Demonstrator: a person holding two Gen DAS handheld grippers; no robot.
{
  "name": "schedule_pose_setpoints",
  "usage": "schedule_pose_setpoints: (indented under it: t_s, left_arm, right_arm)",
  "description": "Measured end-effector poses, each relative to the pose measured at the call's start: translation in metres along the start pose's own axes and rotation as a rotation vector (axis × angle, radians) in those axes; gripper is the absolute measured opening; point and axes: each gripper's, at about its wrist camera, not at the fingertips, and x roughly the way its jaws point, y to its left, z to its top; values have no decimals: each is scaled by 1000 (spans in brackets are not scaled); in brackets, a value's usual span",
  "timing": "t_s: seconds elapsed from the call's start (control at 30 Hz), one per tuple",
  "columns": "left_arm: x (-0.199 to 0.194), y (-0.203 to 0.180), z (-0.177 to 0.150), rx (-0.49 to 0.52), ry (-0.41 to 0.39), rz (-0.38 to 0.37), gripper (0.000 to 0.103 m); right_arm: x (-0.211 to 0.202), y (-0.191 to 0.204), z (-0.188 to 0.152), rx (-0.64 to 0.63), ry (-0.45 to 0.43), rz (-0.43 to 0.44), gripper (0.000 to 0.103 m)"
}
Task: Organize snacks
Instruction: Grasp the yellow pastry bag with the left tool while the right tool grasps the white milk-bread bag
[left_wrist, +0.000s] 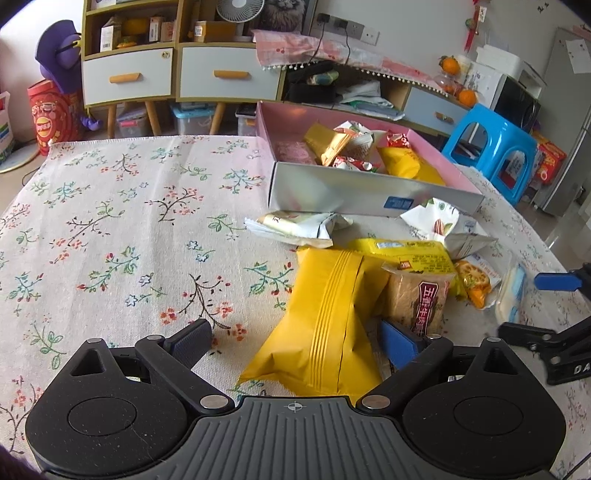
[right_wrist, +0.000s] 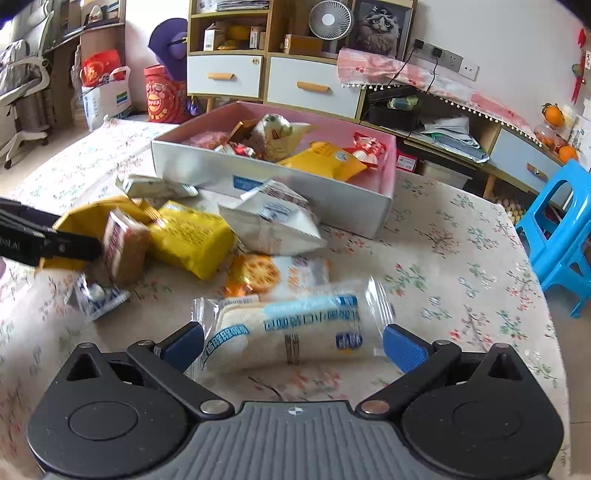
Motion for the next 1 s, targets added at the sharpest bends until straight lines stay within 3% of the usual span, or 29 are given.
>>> schedule_pose_setpoints:
  t_s: [0.23,0.43,0.6,0.7,0.87,1.0]
  left_arm:
    - [-4,0,0,3,12,-9,96]
    - [-4,-4,3,4,2,-17,94]
    - [-1,-7,3,6,7,-21,88]
    - [-1,-9,3,13,5,-25,81]
    - [-2,-9,3,18,8,-30,59]
    - [-4,-6,3,12,10,-38,55]
  right_arm:
    - [-9,-19,-2,34,21,13,93]
    - [-5,-17,15,220,19,102,93]
    - [10,-18,18,357,39,47,93]
    - [20,-23,13,413,66,13,88]
    - [14,-22,7,335,44,-14,73]
    - [9,-27,2,317,37,-7,59]
